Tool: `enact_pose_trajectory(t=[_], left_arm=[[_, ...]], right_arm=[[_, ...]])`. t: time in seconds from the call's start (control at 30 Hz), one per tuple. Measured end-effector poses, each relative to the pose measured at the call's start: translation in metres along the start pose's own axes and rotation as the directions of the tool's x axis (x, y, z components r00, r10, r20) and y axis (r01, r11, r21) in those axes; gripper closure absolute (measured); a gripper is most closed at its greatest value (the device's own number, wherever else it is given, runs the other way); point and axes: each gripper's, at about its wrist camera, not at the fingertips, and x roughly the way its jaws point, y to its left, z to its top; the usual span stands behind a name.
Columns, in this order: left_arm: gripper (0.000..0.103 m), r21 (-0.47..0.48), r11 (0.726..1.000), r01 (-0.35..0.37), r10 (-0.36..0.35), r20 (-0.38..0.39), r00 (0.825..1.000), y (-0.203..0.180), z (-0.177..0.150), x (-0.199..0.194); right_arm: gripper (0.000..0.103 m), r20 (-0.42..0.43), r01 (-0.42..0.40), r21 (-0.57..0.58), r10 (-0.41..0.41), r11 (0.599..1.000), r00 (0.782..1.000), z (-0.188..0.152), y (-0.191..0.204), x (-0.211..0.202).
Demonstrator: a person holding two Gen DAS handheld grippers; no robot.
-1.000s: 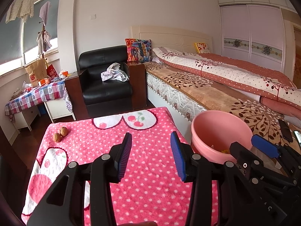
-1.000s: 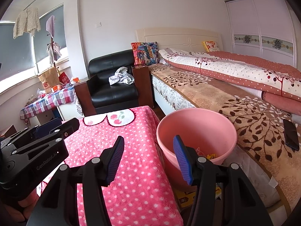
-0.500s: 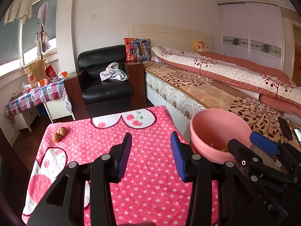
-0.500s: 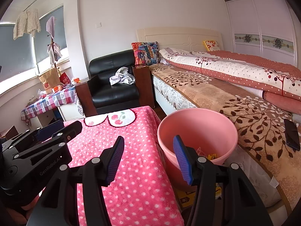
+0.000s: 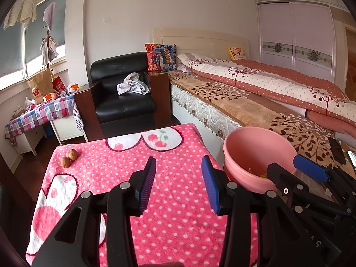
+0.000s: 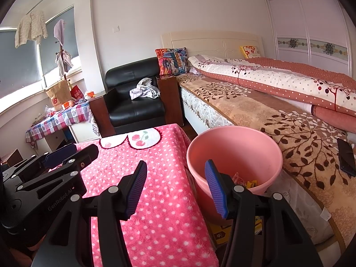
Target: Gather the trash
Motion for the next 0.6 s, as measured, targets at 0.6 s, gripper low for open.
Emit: enact_pose_trajectory(t=[0.6], left_arm=[[0.06,0.0,1.0,0.002,-0.002,-0.005,1.0,0.0003,-0.002,0.0027]], right_arm=[[0.049,-0.003,0.0,0.003,0.0,1.0,1.0,0.0006,0.0005,0.0004]])
